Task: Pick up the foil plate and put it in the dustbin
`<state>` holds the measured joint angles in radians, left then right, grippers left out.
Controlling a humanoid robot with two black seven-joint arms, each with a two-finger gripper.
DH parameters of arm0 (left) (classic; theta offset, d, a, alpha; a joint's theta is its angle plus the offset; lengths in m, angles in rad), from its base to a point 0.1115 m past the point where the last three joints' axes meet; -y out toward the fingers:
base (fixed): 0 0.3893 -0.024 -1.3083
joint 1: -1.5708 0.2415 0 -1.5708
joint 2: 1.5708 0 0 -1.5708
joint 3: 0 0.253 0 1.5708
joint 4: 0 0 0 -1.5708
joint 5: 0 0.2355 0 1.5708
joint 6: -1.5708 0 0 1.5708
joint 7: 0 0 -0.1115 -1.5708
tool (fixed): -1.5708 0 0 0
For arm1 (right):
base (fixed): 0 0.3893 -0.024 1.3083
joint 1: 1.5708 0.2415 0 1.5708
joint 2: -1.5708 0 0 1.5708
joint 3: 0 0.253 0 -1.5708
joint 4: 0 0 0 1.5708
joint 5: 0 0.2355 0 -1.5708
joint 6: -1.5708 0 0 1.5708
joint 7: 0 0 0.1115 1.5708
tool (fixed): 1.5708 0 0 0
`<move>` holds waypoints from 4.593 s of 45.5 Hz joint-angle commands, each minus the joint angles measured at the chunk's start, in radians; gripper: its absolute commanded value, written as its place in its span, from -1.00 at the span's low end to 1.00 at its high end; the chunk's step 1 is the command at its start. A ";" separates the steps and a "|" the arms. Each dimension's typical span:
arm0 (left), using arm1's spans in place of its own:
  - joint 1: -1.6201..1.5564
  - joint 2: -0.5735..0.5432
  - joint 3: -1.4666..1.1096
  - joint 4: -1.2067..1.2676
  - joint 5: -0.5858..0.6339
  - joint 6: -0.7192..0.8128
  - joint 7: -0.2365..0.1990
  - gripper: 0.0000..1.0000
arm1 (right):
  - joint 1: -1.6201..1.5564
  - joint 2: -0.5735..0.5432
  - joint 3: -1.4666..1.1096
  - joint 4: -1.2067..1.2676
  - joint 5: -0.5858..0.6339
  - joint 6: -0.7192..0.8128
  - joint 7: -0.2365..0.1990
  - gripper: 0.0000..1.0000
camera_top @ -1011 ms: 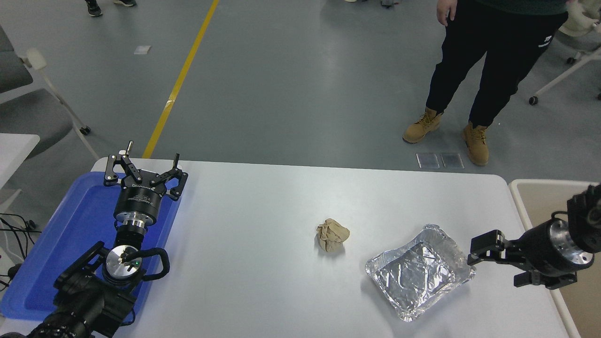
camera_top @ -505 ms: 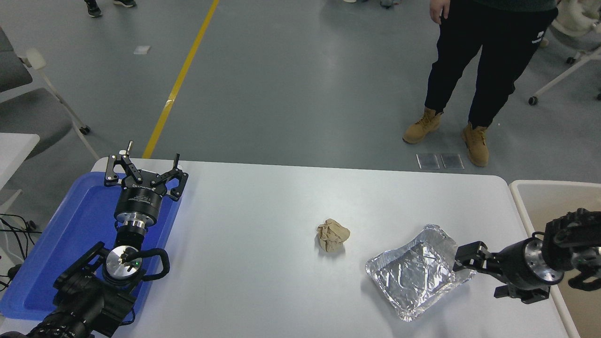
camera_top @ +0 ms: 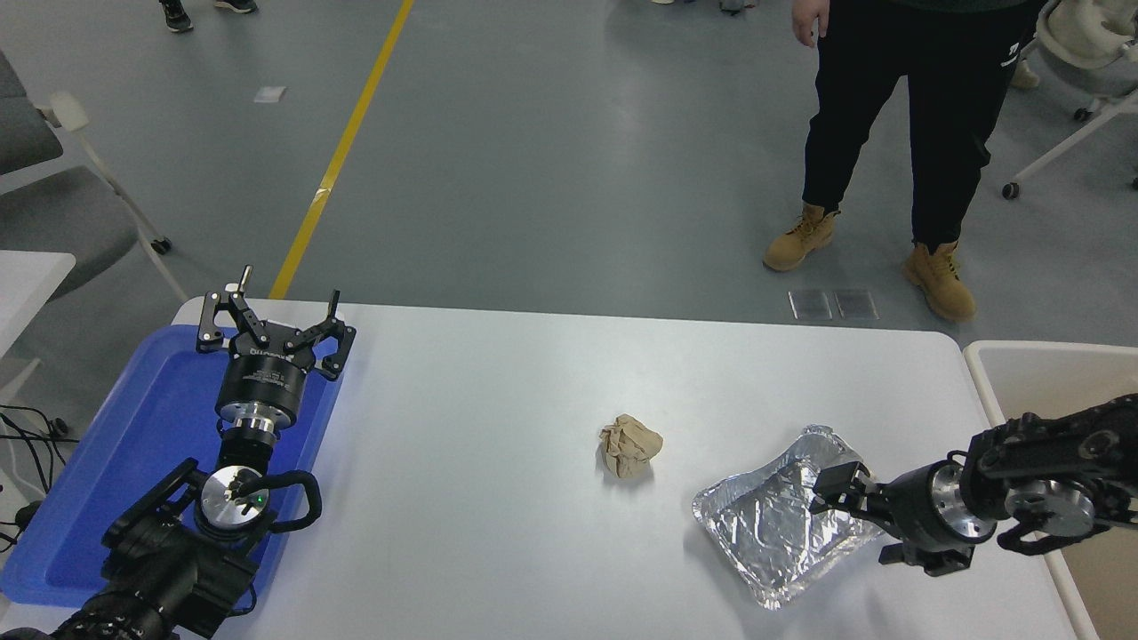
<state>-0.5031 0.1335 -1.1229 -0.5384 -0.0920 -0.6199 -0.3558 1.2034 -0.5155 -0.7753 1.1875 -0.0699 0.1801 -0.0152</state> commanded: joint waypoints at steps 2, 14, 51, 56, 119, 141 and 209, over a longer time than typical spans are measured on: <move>0.000 0.002 0.000 0.000 0.000 0.000 0.000 1.00 | -0.065 0.046 0.036 -0.077 0.001 -0.001 0.000 0.95; 0.000 0.002 0.000 0.000 0.000 0.000 0.000 1.00 | -0.099 0.048 0.054 -0.101 -0.018 0.002 0.004 0.22; 0.000 0.000 0.000 0.000 0.000 0.000 0.000 1.00 | -0.094 0.031 0.073 -0.098 -0.113 0.001 0.012 -1.00; 0.000 0.000 0.000 0.000 0.000 0.000 0.000 1.00 | -0.074 0.008 0.070 -0.088 -0.113 0.002 0.012 -1.00; -0.002 0.000 0.002 -0.002 0.001 -0.001 0.003 1.00 | 1.104 -0.136 -0.549 0.380 -0.140 0.378 0.011 -1.00; -0.002 0.002 0.000 -0.002 0.001 0.000 0.003 1.00 | 1.248 -0.172 -0.572 0.397 -0.176 0.490 0.003 -1.00; 0.000 0.002 0.000 0.000 0.000 0.000 0.000 1.00 | 0.447 -0.563 -0.061 -0.296 -0.893 0.394 0.014 -1.00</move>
<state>-0.5042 0.1350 -1.1229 -0.5392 -0.0919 -0.6197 -0.3558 1.8716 -1.0390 -1.0178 1.0054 -0.8012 0.6446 -0.0042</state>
